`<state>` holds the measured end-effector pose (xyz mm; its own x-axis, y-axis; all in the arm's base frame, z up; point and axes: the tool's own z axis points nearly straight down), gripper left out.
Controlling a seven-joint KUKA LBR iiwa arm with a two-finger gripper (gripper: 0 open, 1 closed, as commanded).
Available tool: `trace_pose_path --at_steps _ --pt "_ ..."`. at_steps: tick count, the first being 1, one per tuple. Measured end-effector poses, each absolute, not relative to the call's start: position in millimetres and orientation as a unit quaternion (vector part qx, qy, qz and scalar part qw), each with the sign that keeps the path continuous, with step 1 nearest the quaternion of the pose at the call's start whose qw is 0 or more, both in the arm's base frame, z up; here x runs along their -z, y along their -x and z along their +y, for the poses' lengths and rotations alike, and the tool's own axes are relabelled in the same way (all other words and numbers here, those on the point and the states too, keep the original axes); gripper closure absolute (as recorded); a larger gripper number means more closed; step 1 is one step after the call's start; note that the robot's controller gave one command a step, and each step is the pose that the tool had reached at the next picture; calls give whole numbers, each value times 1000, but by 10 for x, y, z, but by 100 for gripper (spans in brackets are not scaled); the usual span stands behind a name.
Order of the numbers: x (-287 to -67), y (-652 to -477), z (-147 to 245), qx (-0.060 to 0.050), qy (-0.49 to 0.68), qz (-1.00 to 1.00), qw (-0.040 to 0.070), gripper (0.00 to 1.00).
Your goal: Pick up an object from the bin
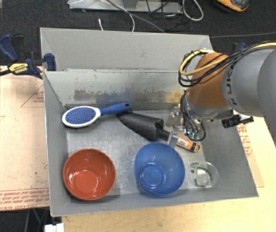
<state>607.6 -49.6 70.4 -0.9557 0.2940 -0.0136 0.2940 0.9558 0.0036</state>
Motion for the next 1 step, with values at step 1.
trace_pose_path --at_steps 1 --pt "-704 -6088 -260 -1 -98 995 4 100"
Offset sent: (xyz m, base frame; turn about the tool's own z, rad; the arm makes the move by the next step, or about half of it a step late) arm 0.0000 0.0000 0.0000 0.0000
